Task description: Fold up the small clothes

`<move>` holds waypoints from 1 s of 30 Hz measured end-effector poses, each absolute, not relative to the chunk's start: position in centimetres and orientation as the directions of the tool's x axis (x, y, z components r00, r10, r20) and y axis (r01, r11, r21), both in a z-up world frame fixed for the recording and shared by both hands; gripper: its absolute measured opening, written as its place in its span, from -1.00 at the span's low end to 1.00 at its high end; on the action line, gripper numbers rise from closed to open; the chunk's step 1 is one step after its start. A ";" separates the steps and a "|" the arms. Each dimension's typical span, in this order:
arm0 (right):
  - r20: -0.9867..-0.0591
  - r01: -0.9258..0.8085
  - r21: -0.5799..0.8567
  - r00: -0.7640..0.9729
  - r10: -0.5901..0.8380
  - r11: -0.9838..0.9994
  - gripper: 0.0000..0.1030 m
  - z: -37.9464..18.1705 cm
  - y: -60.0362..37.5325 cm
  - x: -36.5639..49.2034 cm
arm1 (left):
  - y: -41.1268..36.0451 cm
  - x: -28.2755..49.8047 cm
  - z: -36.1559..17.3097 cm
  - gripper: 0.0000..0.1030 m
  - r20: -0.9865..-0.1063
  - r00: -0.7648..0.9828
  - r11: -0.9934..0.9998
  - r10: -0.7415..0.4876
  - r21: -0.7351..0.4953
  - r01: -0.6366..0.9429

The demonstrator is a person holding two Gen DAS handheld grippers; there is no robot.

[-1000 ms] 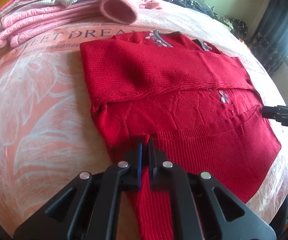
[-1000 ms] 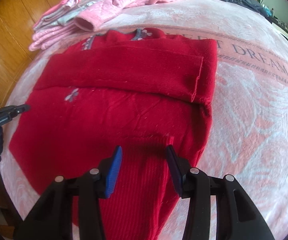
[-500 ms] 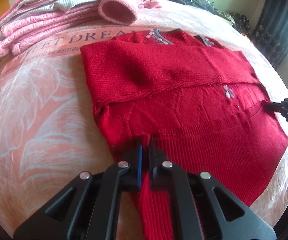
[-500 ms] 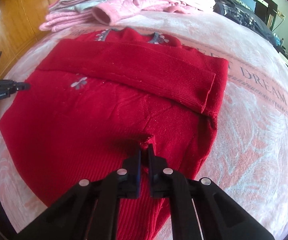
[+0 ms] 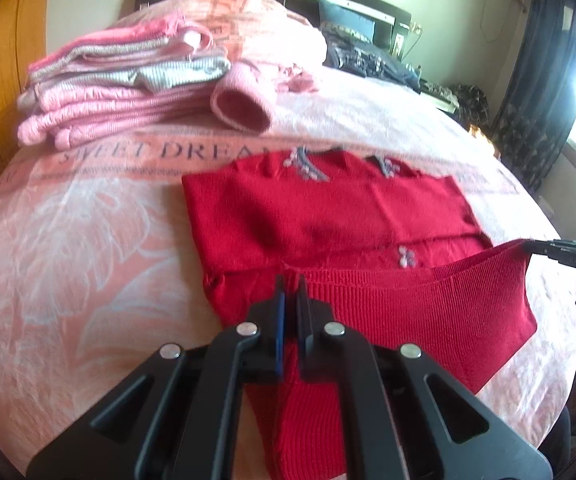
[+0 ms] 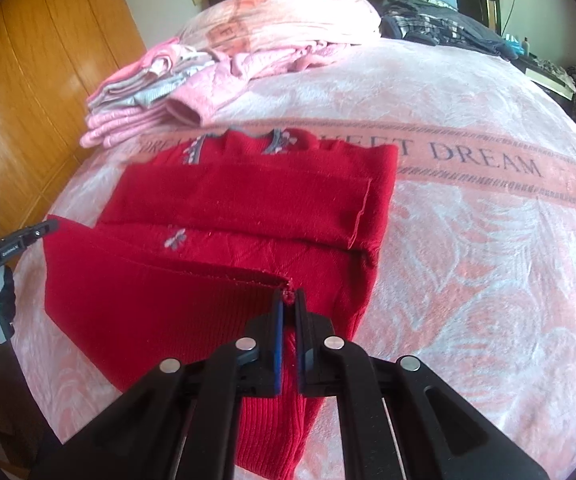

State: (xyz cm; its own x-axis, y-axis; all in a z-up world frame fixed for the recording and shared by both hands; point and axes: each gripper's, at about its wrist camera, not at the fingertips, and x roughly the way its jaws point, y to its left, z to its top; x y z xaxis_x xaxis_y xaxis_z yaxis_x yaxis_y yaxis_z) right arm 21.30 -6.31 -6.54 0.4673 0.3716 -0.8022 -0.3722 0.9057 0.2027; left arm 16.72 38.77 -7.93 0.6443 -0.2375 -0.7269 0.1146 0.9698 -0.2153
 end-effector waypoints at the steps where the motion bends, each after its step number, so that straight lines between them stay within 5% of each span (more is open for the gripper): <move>1: -0.800 -0.367 0.198 0.475 0.366 0.909 -0.92 -6.2 -6.1 21.8 | 38.8 17.1 -7.3 -0.95 -0.716 0.658 0.970 -0.234 -0.216 0.110; 16: -0.755 -0.239 0.173 0.591 0.285 0.955 -0.92 -1.0 -5.7 34.2 | 39.6 30.1 -3.4 -0.95 -0.635 0.764 0.982 -0.115 -0.190 -0.010; 30: -0.842 -0.146 0.064 0.523 0.132 0.987 -0.93 -7.2 -3.1 43.2 | 38.8 39.1 -11.0 -0.95 -0.756 0.654 0.991 -0.035 -0.108 -0.073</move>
